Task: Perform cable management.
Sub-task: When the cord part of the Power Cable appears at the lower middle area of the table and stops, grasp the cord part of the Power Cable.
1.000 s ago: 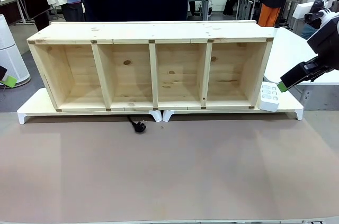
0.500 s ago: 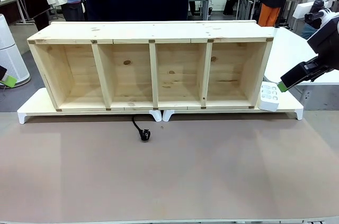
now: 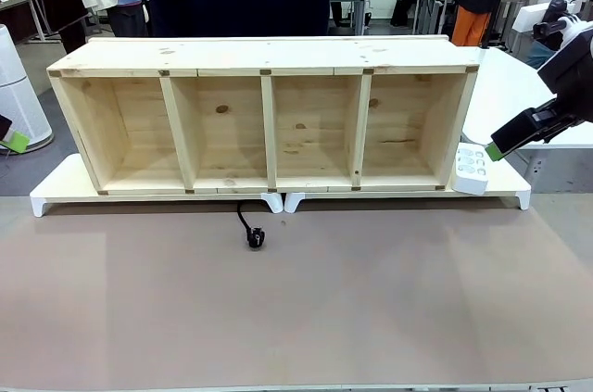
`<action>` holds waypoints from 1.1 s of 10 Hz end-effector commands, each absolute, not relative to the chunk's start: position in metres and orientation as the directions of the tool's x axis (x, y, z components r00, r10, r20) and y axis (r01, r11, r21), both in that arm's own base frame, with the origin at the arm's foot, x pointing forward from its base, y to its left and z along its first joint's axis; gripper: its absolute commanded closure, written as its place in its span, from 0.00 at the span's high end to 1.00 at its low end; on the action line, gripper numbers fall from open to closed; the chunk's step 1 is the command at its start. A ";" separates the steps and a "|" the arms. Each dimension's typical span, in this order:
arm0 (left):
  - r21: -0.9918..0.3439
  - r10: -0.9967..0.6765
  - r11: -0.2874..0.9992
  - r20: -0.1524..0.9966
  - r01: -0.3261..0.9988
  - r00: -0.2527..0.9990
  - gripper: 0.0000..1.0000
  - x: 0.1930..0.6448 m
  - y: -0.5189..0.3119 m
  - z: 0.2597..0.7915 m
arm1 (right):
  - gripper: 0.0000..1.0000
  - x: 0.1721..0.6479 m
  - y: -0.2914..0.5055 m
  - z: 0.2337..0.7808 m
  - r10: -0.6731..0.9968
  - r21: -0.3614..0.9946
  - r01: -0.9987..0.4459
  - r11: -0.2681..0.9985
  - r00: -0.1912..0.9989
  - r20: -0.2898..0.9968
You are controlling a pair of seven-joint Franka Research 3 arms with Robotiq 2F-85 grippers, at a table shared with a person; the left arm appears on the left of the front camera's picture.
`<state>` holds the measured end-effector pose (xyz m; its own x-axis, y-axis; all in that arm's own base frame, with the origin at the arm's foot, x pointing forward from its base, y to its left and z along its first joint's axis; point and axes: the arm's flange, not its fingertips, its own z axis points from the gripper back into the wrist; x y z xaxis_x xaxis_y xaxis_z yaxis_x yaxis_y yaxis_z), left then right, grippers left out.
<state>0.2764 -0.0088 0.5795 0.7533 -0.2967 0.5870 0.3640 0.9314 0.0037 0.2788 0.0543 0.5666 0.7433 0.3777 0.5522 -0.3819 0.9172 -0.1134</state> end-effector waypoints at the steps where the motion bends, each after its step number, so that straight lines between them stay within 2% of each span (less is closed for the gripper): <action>1: -0.003 -0.288 0.935 0.580 0.355 0.762 1.00 0.275 -0.009 0.579 | 1.00 0.279 0.055 0.565 0.380 -0.108 -0.387 0.916 0.746 0.547; 11: -0.003 -0.288 0.935 0.580 0.355 0.762 1.00 0.275 -0.009 0.579 | 1.00 0.279 0.055 0.565 0.380 -0.108 -0.387 0.916 0.746 0.547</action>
<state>0.2764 -0.0088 0.5795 0.7533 -0.2967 0.5870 0.3640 0.9314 0.0037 0.2788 0.0543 0.5666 0.7433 0.3777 0.5522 -0.3819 0.9172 -0.1134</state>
